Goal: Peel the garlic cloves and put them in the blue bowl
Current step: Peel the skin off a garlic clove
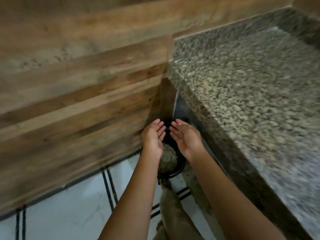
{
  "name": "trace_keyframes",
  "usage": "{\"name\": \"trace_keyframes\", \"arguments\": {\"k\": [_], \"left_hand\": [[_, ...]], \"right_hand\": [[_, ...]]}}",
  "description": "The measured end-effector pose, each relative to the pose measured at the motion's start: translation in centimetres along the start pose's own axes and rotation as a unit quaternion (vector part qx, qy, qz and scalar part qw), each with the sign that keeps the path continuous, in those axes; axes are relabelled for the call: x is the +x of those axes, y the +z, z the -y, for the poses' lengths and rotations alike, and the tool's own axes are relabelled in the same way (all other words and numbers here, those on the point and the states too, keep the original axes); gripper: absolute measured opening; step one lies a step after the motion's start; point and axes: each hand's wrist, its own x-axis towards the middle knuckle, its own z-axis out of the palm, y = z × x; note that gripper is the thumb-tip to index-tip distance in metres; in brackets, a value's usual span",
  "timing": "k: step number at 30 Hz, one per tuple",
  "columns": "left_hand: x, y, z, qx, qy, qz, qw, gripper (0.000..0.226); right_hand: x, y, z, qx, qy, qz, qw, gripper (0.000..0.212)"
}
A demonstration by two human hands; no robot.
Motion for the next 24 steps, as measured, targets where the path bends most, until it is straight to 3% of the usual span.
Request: {"name": "trace_keyframes", "arguments": {"k": [5, 11, 19, 24], "left_hand": [[-8.8, 6.2, -0.7, 0.025, 0.014, 0.088, 0.996, 0.023], [-17.4, 15.7, 4.9, 0.103, -0.019, 0.235, 0.966, 0.020], [-28.2, 22.3, 19.7, 0.245, -0.081, 0.403, 0.878, 0.023], [-33.6, 24.2, 29.2, 0.339, -0.071, 0.452, 0.822, 0.021]], "right_hand": [[-9.5, -2.9, 7.8, 0.084, -0.100, -0.048, 0.990, 0.018], [-17.5, -12.0, 14.5, 0.151, -0.202, -0.135, 0.958, 0.014], [-27.9, -27.5, 16.2, 0.221, -0.282, -0.273, 0.893, 0.011], [-32.7, -37.2, 16.2, 0.234, -0.287, -0.345, 0.862, 0.013]]}}
